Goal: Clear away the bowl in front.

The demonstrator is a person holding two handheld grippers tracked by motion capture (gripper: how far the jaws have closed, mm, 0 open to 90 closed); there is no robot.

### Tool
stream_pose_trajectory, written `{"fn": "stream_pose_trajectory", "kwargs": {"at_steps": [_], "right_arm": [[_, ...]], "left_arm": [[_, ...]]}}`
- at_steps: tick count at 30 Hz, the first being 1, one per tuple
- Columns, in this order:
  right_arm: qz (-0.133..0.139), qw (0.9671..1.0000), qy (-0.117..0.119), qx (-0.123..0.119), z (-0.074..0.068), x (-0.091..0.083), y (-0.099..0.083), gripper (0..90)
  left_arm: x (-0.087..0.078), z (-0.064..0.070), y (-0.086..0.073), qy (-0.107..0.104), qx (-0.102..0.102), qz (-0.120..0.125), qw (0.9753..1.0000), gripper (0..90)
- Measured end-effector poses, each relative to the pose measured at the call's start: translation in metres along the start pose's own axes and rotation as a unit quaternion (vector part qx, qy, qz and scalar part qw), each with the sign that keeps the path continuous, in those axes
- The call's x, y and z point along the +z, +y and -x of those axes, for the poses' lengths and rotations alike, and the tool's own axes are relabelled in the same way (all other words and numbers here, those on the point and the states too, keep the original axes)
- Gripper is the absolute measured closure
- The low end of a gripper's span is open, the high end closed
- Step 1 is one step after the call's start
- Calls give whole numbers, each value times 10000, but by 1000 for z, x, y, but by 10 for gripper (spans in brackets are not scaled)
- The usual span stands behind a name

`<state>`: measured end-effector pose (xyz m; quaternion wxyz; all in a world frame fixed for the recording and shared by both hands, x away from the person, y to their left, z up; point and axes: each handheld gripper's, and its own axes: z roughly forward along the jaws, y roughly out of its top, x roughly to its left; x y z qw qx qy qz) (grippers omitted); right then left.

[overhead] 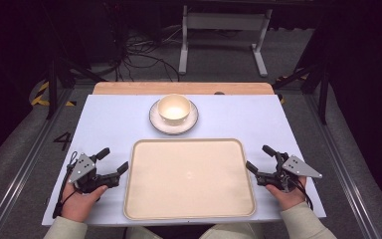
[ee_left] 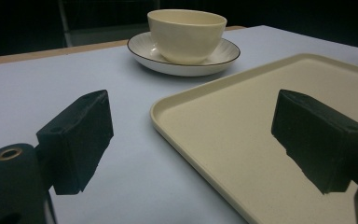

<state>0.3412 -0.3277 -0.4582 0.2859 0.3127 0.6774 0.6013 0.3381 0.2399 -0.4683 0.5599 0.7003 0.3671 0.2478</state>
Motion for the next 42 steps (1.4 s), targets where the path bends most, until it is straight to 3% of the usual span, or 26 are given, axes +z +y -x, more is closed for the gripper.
{"fn": "stream_pose_trajectory", "kwargs": {"at_steps": [4,6,12,14,18,21,42], "right_arm": [[2,10000,25,37,1,0,0,122],[-1,10000,35,56,1,0,0,128],[-28,10000,29,52,1,1,0,136],[-10,10000,42,60,1,0,0,142],[-30,9999,51,97,2,1,0,176],[-58,9999,48,103,2,1,0,176],[-47,9995,96,310,7,1,0,181]], "left_arm": [[-1,-1,1,62,72,6,10000,154],[-3,-1,2,-26,-61,53,10000,154],[-3,2,7,-153,-193,-35,9997,179],[0,3,12,-177,-217,-1,9996,178],[8,4,24,-222,-59,-29,9997,172],[11,6,33,-357,-160,6,9992,171],[25,17,97,-523,39,-4,9986,158]]}}
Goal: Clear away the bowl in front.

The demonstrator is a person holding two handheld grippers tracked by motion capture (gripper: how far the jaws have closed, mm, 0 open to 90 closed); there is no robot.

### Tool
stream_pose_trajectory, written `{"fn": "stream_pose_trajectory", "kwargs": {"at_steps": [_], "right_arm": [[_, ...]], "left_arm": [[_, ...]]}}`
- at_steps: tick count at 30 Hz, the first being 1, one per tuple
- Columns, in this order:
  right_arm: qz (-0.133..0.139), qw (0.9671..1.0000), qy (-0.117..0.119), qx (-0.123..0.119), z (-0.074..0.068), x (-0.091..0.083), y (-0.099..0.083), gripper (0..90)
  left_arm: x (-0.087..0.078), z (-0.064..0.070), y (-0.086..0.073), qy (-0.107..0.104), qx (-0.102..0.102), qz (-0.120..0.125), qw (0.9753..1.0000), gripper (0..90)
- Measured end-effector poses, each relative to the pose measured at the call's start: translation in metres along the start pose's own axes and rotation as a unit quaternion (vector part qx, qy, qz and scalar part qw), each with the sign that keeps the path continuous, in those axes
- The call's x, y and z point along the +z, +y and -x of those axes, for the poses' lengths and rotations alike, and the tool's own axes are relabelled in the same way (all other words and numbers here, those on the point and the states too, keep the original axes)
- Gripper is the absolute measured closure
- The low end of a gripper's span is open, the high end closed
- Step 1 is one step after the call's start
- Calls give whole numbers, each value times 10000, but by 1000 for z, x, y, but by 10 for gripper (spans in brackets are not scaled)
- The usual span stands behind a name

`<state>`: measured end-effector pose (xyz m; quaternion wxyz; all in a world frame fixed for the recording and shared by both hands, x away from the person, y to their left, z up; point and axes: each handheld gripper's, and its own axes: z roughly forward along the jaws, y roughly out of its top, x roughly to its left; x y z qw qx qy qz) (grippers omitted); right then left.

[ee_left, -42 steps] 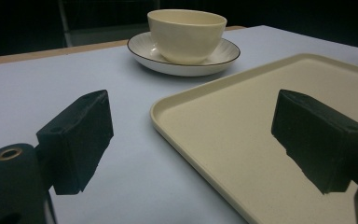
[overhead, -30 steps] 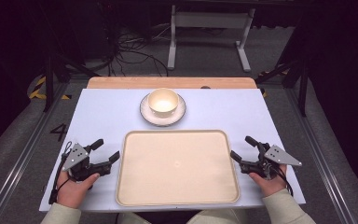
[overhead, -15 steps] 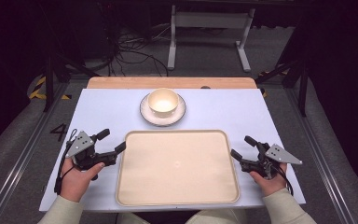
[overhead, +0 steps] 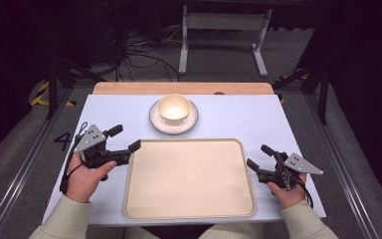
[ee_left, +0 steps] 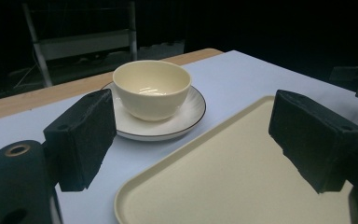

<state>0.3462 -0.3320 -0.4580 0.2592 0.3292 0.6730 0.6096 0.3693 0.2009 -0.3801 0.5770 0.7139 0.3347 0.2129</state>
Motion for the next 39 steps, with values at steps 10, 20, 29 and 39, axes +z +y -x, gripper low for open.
{"fn": "stream_pose_trajectory", "kwargs": {"at_steps": [10,20,29,39], "right_arm": [[73,9998,-27,201,3,-1,0,164],[88,9998,22,185,3,-2,-1,154],[130,9997,40,196,3,-2,-1,117],[143,9999,-8,53,1,-3,-1,72]], "left_arm": [[18,-10,19,-66,-104,-31,9999,160],[36,-12,29,-60,-117,-106,9999,162],[49,-17,39,-6,-151,-76,9999,161],[66,-21,54,8,-62,-201,9998,176]]}}
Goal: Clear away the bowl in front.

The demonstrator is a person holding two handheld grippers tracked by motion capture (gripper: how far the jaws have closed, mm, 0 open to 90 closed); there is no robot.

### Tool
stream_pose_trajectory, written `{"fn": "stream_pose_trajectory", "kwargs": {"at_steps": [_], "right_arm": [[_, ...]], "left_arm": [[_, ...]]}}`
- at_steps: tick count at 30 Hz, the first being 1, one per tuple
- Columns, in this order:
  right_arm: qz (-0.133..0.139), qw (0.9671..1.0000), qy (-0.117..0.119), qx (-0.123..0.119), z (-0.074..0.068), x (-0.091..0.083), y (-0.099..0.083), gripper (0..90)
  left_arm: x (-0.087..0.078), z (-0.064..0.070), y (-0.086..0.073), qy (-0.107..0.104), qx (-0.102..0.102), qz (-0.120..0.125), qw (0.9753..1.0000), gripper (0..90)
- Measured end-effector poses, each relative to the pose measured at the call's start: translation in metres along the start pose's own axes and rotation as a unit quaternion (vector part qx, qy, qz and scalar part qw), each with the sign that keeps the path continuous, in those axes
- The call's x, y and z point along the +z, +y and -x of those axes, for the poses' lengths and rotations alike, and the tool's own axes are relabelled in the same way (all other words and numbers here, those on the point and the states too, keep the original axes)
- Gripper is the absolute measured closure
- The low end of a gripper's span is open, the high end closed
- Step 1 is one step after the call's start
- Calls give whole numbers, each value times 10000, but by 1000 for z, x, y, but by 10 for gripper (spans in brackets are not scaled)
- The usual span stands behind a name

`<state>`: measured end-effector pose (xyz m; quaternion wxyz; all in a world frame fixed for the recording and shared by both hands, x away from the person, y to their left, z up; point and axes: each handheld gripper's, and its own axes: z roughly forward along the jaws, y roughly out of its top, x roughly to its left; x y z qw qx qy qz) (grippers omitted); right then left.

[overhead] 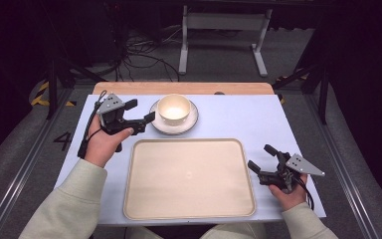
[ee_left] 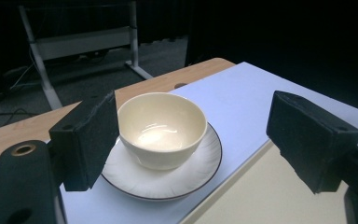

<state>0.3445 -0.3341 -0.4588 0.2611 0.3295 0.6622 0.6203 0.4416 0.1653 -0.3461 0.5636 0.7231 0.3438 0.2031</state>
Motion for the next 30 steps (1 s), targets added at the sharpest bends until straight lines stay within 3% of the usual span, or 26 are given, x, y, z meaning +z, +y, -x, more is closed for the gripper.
{"fn": "stream_pose_trajectory", "kwargs": {"at_steps": [9,15,21,30], "right_arm": [[-16,10000,-27,36,1,0,0,62],[-11,10000,-49,67,1,0,0,63],[-16,10000,-57,39,0,0,0,65],[0,10000,-44,36,1,0,0,56]], "left_arm": [[17,-15,12,35,-169,-38,9998,175],[27,-21,17,190,-65,-107,9997,175],[39,-26,23,222,-181,-73,9996,176],[59,-28,31,283,-112,-234,9993,175]]}}
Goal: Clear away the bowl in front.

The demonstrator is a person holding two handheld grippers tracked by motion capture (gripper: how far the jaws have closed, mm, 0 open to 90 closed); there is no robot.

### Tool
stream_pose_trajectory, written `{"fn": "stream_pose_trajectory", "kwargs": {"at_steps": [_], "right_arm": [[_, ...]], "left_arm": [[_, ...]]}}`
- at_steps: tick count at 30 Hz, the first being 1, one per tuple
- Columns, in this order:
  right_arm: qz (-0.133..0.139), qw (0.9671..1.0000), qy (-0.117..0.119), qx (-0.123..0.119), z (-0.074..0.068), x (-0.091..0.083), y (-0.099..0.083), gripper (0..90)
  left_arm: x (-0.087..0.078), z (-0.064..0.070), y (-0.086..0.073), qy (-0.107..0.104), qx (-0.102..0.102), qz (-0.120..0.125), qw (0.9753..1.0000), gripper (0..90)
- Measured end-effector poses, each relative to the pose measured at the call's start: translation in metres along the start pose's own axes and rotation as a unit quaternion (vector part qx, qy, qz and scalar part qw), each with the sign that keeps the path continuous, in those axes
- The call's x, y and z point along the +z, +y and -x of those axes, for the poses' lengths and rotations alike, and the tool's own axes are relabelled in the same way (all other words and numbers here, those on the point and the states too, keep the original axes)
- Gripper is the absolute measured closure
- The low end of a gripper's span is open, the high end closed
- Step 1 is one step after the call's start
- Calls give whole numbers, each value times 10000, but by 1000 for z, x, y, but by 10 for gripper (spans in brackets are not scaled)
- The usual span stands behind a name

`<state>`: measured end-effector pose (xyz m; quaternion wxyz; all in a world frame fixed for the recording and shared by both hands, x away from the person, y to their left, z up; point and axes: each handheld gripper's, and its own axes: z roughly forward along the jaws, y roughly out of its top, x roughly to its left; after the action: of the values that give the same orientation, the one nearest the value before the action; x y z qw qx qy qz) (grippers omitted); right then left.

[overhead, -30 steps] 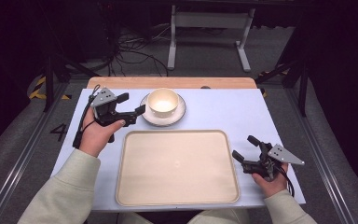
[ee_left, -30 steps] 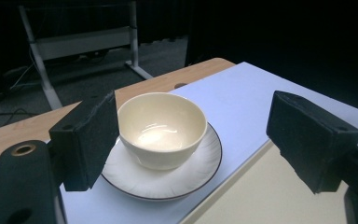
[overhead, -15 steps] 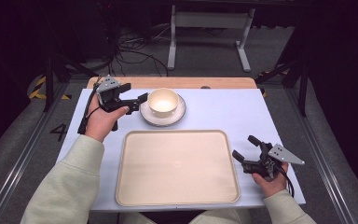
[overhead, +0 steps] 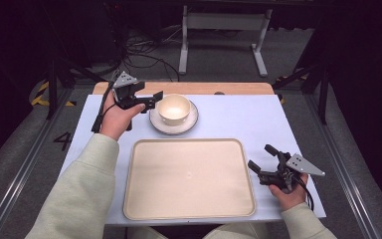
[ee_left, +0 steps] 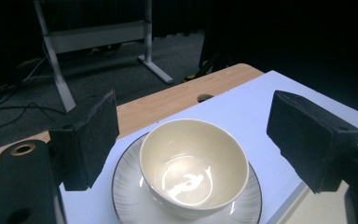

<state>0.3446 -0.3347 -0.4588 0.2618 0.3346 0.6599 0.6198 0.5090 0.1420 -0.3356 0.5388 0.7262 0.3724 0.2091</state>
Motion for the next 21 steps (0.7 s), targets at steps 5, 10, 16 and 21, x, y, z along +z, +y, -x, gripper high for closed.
{"fn": "stream_pose_trajectory", "kwargs": {"at_steps": [5,10,16,21], "right_arm": [[-3,10000,5,15,0,0,0,43],[35,9999,49,104,2,-1,0,34],[43,9999,64,92,1,0,0,39],[48,9999,69,60,1,-1,0,44]], "left_arm": [[8,0,2,20,0,-75,10000,173],[18,-2,0,88,-94,-119,9998,173],[32,-7,-4,216,-131,-492,9985,211],[41,-11,-8,336,-342,-663,9966,220]]}}
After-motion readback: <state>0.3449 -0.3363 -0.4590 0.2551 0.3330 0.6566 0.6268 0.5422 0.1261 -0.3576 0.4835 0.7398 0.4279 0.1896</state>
